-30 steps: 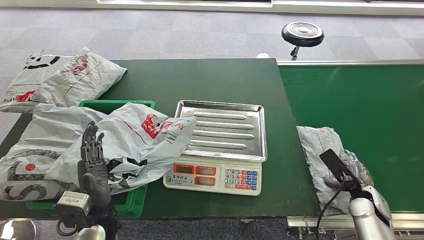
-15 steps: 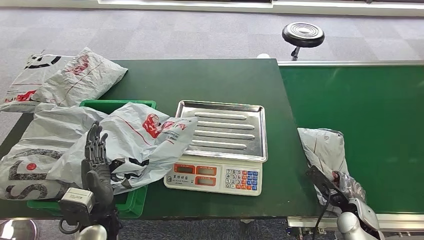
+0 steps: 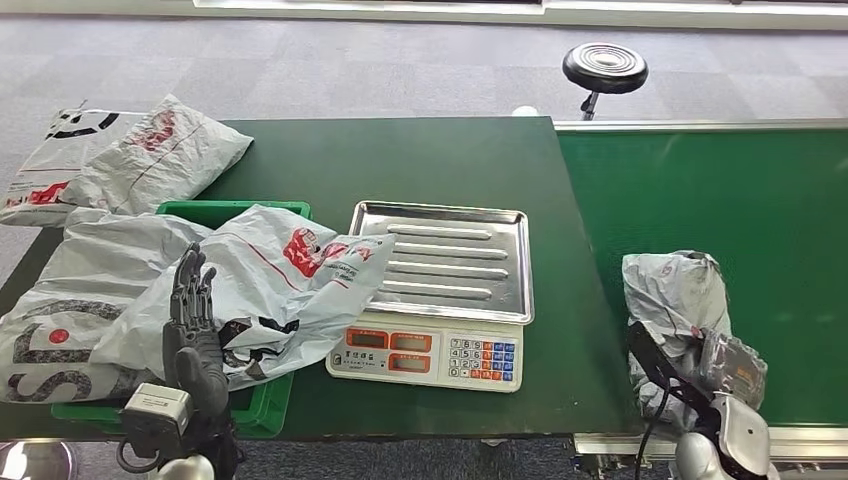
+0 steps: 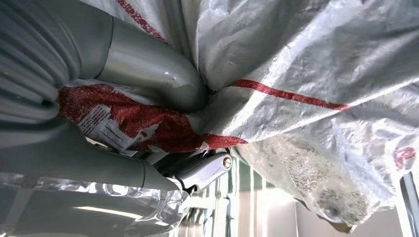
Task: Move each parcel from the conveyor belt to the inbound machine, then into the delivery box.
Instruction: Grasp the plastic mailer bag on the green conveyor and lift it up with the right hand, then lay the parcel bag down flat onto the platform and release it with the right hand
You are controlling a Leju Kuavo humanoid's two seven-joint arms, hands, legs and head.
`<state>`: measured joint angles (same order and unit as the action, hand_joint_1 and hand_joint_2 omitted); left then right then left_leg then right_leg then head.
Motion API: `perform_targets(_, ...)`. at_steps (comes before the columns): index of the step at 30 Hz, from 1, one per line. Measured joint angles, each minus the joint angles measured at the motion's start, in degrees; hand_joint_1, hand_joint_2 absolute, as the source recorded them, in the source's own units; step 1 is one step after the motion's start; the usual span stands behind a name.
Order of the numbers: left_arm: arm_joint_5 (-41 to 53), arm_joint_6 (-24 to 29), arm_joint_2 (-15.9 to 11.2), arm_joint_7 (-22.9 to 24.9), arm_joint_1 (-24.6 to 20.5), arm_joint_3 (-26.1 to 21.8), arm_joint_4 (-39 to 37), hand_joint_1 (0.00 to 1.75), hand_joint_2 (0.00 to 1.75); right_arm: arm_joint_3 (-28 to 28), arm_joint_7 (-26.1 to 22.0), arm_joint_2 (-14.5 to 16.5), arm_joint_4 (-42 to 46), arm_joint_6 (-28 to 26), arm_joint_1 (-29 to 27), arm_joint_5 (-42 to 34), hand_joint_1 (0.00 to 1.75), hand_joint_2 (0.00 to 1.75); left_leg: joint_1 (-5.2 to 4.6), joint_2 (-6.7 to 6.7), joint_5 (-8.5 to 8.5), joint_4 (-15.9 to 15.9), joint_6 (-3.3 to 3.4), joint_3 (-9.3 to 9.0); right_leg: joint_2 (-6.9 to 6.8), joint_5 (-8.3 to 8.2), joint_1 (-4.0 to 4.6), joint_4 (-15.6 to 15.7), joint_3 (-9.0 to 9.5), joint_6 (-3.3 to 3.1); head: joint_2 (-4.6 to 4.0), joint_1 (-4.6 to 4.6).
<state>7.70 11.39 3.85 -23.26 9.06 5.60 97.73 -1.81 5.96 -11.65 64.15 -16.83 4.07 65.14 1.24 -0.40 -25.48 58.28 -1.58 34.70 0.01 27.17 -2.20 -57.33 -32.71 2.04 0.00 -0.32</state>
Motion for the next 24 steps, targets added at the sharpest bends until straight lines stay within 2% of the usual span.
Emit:
perform_targets(5, 0.0, 0.4, 0.4, -0.2, 0.0, 0.0, 0.1, 0.0, 0.0, -1.2, -0.4, 0.9, 7.8, -9.0, -2.6, 6.6, 1.75, 1.75, 0.0, 0.0, -0.01, 0.0, 0.0, 0.02, -0.01, 0.01, 0.0, 0.0, -0.01, 0.01, 0.0, 0.01)
perform_targets(9, 0.0, 0.6, 0.7, -0.4, 0.0, 0.0, 0.1, 0.0, 0.0, -2.3, -1.0, 1.8, 12.6, -12.0, -4.2, 8.9, 1.75, 1.75, 0.0, 0.01, -0.02, 0.0, 0.0, 0.01, -0.01, 0.01, -0.01, 0.0, -0.01, 0.01, 0.0, -0.01)
perform_targets(15, 0.1, 1.2, 1.6, -1.0, -0.3, 0.0, 0.1, 0.0, 0.0, -2.9, -5.0, 3.6, 18.6, -20.1, -5.1, 12.6, 1.75, 1.75, 0.0, 0.04, -0.02, 0.0, -0.01, -0.01, 0.07, 0.0, 0.0, 0.0, 0.0, 0.0, 0.0, -0.01)
perform_targets(20, 0.7, 1.4, 2.6, -1.4, -0.5, 0.0, 0.1, 0.0, 0.0, -0.5, -10.1, 5.1, 20.5, -19.6, -3.5, 6.0, 1.75, 1.75, 0.0, 0.07, -0.01, 0.0, 0.0, -0.03, 0.07, 0.0, 0.0, 0.0, 0.0, -0.01, 0.0, -0.01)
perform_targets(24, 1.0, 1.4, 3.1, -1.4, -0.5, 0.0, 0.5, 0.0, 0.0, 1.0, -11.0, 5.7, 20.6, -19.3, -2.5, 4.3, 1.75, 1.75, 0.0, 0.04, 0.0, 0.0, 0.01, -0.01, 0.01, 0.0, 0.0, 0.0, 0.03, -0.01, 0.0, -0.01)
